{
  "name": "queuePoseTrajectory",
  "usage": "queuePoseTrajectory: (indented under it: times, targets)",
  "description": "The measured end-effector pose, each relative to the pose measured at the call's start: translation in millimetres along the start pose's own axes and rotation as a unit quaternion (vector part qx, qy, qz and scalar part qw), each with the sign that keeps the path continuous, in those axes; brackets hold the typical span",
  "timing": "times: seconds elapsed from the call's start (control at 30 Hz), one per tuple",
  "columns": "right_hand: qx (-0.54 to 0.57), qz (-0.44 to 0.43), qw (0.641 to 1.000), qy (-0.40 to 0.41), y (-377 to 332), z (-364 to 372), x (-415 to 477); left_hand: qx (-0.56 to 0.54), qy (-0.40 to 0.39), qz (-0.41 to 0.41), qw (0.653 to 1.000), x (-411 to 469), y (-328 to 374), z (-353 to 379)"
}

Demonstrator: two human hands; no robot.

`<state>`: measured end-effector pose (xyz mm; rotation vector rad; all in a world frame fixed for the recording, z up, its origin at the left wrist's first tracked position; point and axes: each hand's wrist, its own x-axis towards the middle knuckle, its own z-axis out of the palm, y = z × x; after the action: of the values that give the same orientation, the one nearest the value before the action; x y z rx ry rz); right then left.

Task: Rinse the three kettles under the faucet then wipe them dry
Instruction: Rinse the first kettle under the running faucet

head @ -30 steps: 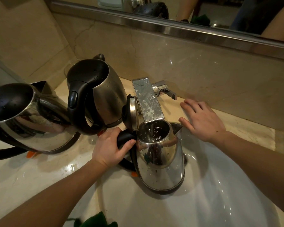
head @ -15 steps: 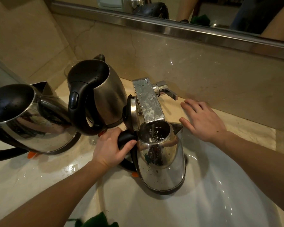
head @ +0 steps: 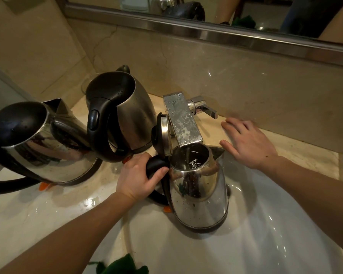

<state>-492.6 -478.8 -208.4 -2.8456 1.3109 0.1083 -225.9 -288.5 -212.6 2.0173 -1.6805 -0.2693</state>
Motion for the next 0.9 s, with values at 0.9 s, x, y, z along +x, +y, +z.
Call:
queuePoseTrajectory:
  times: [0.9]
  targets:
    - [0.443, 0.151, 0.883, 0.013, -16.5, -30.9, 4.4, 0.006, -0.029, -0.021, 0.999, -0.2, 3.6, -4.6]
